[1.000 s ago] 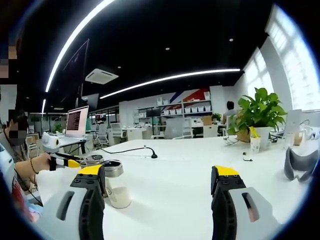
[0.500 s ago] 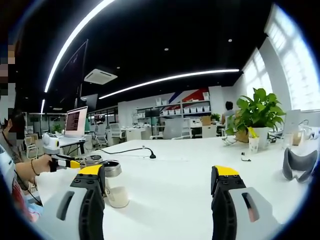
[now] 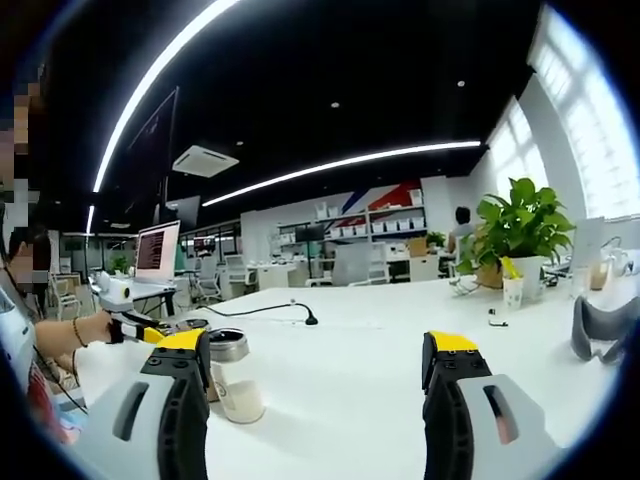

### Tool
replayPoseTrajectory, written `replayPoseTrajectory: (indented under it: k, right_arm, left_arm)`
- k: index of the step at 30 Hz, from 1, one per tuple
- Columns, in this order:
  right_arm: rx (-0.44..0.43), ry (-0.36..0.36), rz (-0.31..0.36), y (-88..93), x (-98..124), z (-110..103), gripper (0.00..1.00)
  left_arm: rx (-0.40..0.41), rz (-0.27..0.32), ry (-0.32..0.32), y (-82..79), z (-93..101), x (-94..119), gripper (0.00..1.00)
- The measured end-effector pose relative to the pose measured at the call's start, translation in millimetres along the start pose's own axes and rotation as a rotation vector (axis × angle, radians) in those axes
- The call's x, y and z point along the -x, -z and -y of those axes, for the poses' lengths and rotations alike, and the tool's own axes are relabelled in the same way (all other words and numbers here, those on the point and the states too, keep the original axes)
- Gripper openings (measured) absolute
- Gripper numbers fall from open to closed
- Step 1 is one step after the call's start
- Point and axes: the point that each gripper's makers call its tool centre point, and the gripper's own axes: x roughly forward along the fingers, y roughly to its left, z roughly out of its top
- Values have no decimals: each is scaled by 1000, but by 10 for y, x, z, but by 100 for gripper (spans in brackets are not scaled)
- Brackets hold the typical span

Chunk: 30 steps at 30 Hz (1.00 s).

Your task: Rotate the seasoning bottle until the label or dispensing opening points toward the visible target arrow and the bottle remains upright within the marked orientation range

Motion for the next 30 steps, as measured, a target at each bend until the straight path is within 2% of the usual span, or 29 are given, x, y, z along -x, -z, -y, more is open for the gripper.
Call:
replayPoseTrajectory:
  k: [6, 7, 8, 9, 12, 20, 26, 30]
  right_arm:
    - [7, 14, -17, 32, 0, 27, 90]
    - [6, 14, -19, 36, -1, 28, 90]
    - [7, 15, -22, 43, -2, 25, 90]
    - [9, 15, -25, 47, -3, 24, 90]
    - [7, 15, -24, 41, 0, 30, 90]
    - [-4, 3, -26, 45, -6, 34, 90]
    - [-7, 9, -20, 30, 3, 57, 90]
    - [-5, 9, -21, 30, 2, 59, 90]
  left_arm:
    - [-47, -45, 166, -2, 40, -20, 34]
    - [-101, -48, 231, 0, 91, -16, 34]
    - [-103, -53, 267, 8, 105, -11, 34]
    - [-73, -57, 292, 6, 108, -14, 34]
    - [-80, -83, 353, 2, 102, -39, 34]
    - [-124, -186, 496, 47, 177, -41, 34]
    - [-153, -205, 564, 75, 214, -22, 34]
    - [-157, -203, 588, 72, 189, -27, 34]
